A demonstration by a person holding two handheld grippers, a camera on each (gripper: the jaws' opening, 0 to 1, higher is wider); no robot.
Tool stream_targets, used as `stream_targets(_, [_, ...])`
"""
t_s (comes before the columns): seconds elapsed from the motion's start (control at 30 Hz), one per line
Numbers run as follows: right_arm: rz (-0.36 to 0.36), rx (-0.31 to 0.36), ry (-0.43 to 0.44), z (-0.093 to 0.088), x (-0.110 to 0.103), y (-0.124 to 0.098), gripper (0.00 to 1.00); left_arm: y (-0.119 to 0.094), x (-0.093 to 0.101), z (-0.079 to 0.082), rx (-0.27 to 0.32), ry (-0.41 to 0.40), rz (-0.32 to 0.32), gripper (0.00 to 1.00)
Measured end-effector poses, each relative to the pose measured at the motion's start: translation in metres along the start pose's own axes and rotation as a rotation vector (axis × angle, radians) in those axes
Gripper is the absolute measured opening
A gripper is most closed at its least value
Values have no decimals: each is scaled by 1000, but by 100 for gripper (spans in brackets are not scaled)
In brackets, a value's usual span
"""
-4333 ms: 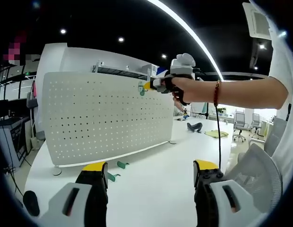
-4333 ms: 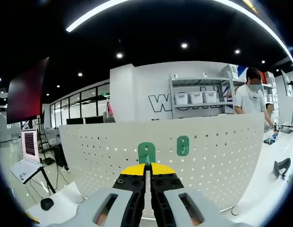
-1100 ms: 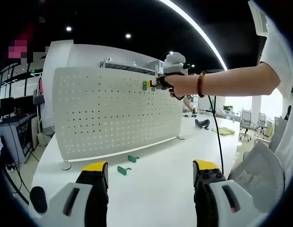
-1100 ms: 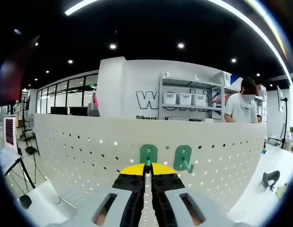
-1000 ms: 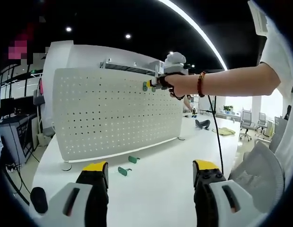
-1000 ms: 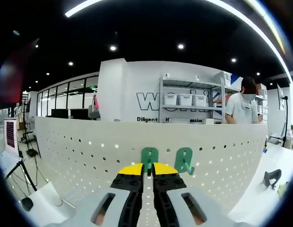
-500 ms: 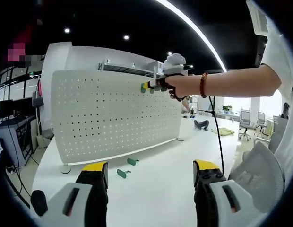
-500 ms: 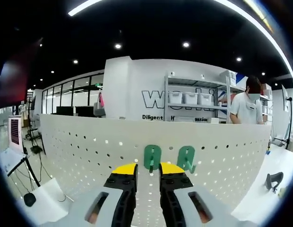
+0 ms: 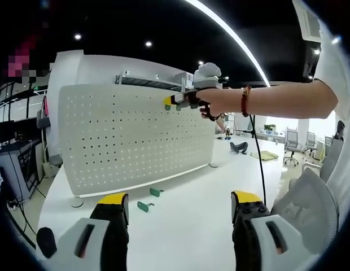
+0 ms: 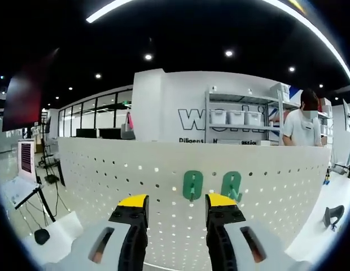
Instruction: Insert the hook assembly into the mounting plate slot until the hook locks in place.
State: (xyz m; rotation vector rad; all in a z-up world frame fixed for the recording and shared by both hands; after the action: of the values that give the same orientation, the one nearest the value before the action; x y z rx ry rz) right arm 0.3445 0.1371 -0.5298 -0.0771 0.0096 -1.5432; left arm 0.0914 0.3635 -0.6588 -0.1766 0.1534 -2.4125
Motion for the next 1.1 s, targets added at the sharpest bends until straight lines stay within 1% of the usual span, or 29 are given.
stream_targets(0.13, [7,-2,16,-1,2,-5,43,1,3,0,-6,5,-7,76])
stream_targets(0.47, [18,-9,28,-8,8,-14,43,7,8,1,-19,12,-23,76])
stream_targets(0.57, [24,-22,45,-13,10,-17,43,9,10,2,-19,13,-32,76])
stream_targets(0.77, [34,-26,46,-21,9,-24,44,12,12,2,-22,15,-41,76])
stream_targets(0.87, [59,-29,54,-25,6,-29,45,13,13,1,-28,14,-45,76])
stream_targets(1.1, [112,-35,29,-32,-2,-41,45,16,13,3,-33,20,-52,76])
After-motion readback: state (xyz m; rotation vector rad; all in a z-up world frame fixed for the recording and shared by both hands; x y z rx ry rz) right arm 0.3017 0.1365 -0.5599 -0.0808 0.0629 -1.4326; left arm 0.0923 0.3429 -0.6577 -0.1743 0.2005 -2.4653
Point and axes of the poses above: the point that each gripper's makers call its tool centre point, and the gripper's own axes: y roughly forward along the fingers, x roughly to its right, z roughly out of its top, the point moved 5 cm from there along -y, roughly backward along the fingers, and after that the axes turned 9 degrees about -z, right-handed, at the moved point
